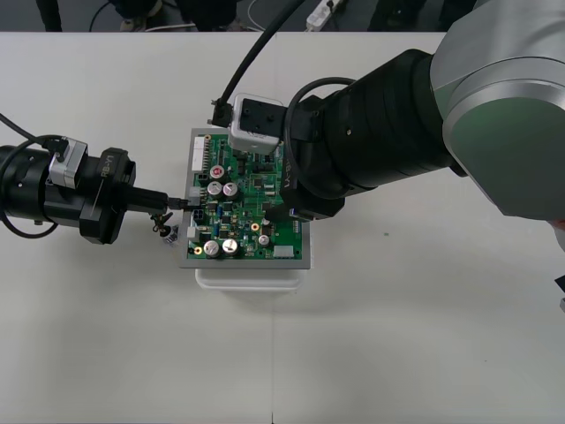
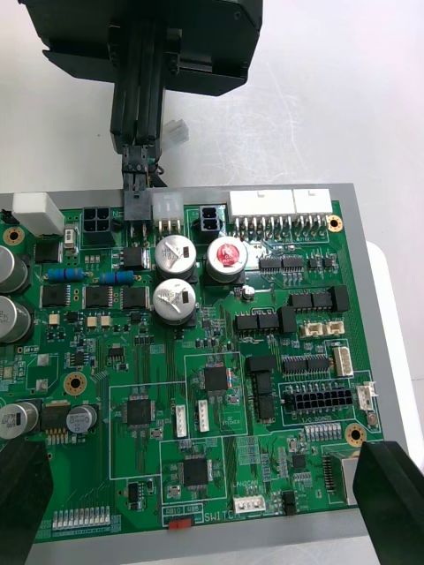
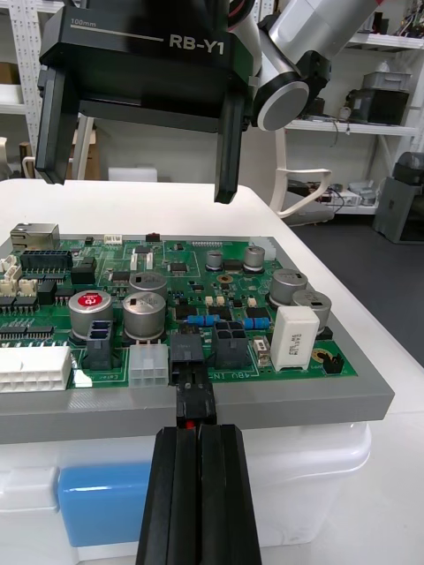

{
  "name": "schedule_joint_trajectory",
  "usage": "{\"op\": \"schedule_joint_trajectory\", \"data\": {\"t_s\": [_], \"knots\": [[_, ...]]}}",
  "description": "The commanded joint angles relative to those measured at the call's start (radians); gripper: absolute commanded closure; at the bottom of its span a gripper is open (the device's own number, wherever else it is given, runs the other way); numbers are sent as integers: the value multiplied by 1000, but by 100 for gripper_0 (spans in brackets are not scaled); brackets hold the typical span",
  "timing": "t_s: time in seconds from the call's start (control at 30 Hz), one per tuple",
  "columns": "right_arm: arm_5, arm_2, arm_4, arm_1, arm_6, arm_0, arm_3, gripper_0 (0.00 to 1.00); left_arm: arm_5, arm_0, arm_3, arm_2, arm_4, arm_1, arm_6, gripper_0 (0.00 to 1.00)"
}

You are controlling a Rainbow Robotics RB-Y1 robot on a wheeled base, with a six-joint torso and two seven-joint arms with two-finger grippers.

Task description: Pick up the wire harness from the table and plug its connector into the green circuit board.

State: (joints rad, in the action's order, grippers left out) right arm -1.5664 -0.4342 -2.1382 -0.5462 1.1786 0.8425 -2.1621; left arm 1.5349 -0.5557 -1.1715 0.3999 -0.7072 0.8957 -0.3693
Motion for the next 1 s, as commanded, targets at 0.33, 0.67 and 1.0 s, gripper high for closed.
{"op": "schedule_joint_trajectory", "data": {"t_s": [0.33, 0.67, 1.0], "knots": [[-4, -15, -5, 9, -28, 46, -5, 0, 36, -53, -7, 2, 20, -21, 43, 100], [-4, -15, -6, 18, -54, 47, 4, 0, 36, -52, -7, 2, 17, -21, 41, 100], [-4, -14, -12, 18, -54, 47, 4, 0, 36, -53, -7, 2, -1, -29, 39, 100]]}}
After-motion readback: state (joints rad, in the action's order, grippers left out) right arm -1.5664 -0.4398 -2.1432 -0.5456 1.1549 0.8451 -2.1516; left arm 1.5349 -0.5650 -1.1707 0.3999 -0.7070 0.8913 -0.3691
